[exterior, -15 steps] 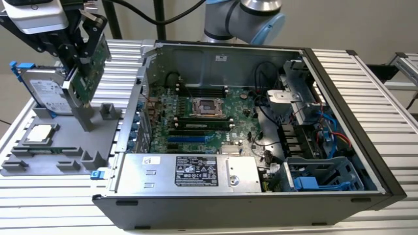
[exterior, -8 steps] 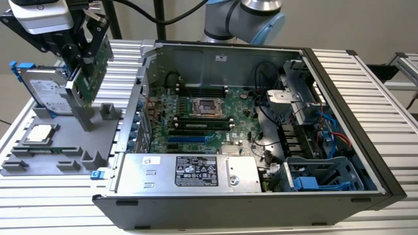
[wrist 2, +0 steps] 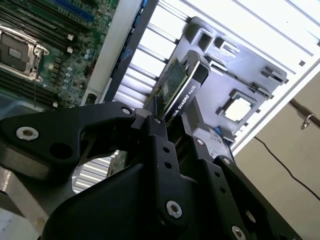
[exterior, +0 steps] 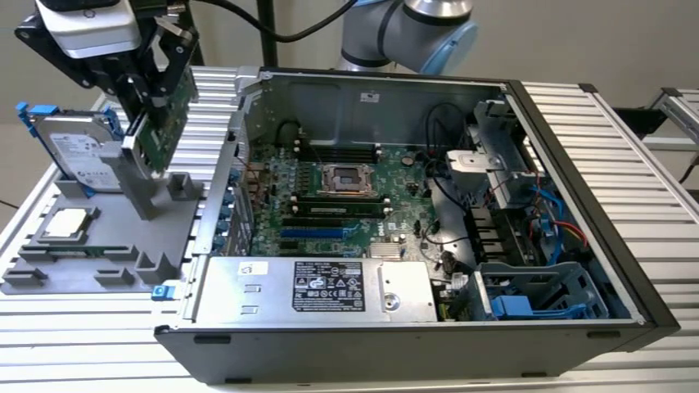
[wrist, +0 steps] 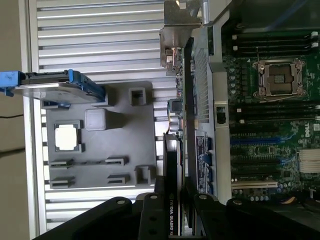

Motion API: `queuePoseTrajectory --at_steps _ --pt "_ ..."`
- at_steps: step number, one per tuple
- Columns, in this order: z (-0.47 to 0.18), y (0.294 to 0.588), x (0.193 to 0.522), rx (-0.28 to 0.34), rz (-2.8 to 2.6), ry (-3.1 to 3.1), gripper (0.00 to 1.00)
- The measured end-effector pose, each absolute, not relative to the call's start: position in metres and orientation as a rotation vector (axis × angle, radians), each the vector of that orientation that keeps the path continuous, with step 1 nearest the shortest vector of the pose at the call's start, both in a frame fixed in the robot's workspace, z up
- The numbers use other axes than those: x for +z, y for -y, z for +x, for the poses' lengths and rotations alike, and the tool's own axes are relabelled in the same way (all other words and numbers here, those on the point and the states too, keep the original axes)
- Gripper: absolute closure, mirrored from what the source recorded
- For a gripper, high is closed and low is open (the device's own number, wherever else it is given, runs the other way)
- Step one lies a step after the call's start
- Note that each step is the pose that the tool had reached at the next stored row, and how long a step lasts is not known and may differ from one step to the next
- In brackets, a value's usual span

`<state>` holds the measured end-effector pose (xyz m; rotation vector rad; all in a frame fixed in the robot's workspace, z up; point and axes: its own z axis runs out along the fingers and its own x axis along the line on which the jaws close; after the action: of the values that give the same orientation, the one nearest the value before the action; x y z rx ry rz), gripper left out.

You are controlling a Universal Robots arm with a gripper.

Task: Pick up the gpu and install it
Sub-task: 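Pick up the gpu and move the gpu toward the slot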

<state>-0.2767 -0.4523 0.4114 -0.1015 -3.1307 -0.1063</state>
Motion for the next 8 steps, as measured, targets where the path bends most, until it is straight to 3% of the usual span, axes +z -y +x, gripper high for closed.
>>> queuePoseTrajectory --at_steps 8 --pt "-0.2688 0.4523 0.4116 -0.106 -0.101 3.131 1.00"
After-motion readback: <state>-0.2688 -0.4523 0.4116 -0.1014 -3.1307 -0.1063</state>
